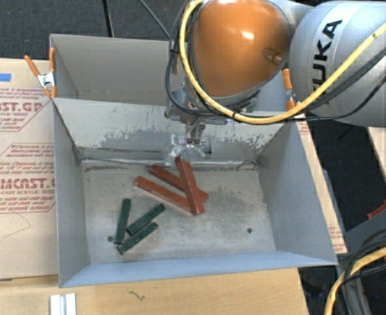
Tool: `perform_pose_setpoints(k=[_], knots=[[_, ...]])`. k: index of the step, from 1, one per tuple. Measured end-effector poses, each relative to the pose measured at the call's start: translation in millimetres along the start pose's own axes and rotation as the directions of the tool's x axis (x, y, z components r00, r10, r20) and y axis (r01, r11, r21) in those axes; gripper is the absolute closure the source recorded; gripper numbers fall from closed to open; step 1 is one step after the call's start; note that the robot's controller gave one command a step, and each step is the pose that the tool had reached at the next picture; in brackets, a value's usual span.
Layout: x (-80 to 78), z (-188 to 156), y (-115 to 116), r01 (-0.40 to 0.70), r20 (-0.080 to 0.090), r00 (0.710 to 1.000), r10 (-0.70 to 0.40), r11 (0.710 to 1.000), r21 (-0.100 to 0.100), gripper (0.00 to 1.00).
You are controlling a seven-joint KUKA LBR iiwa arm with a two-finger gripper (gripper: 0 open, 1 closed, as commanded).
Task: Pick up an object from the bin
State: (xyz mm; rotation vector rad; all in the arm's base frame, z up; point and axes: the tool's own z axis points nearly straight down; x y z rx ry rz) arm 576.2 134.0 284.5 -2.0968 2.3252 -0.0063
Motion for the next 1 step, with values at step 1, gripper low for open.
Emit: perform_pose_setpoints(k=[1], knots=[[-24.8, 75.0, 52.7, -0.092, -0.005, 0.996, 0.092, 0.996, -0.017, 1.0]])
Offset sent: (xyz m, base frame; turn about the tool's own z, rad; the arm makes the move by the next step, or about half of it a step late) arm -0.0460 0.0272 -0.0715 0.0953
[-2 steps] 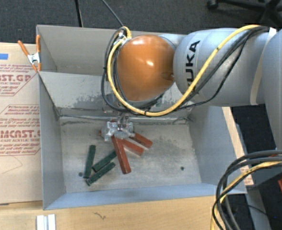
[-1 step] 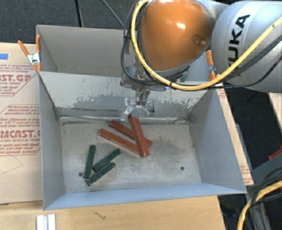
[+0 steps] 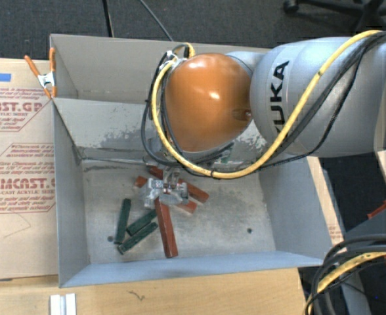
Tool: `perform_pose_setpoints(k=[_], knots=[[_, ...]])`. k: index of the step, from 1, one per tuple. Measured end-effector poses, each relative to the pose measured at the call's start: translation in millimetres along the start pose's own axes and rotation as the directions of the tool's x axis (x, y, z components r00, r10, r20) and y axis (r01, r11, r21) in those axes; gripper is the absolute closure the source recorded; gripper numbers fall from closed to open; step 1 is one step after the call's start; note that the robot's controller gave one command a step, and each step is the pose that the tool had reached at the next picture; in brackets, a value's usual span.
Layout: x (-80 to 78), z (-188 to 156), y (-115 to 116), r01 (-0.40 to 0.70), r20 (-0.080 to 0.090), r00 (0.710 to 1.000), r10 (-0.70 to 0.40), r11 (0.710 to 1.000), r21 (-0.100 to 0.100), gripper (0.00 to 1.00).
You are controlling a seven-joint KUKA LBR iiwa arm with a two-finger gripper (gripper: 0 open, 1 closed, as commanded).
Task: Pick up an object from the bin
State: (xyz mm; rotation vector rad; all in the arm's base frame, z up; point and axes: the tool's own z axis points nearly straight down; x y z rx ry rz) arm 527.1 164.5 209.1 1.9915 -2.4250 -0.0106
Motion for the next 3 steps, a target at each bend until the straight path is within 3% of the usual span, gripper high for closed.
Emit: perform_pose_setpoints(k=[1, 2, 3], knots=[[-76.1, 15.2, -2.9, 0.436, 0.001, 0.9, -0.436, 0.9, 0.007, 1.0], [-76.2, 24.8, 11.7, 0.561, -0.003, 0.828, -0.561, 0.828, 0.005, 1.0], [1.0, -45.1, -23.0, 0.869, -0.008, 0.495, -0.869, 0.495, 0.005, 1.0]])
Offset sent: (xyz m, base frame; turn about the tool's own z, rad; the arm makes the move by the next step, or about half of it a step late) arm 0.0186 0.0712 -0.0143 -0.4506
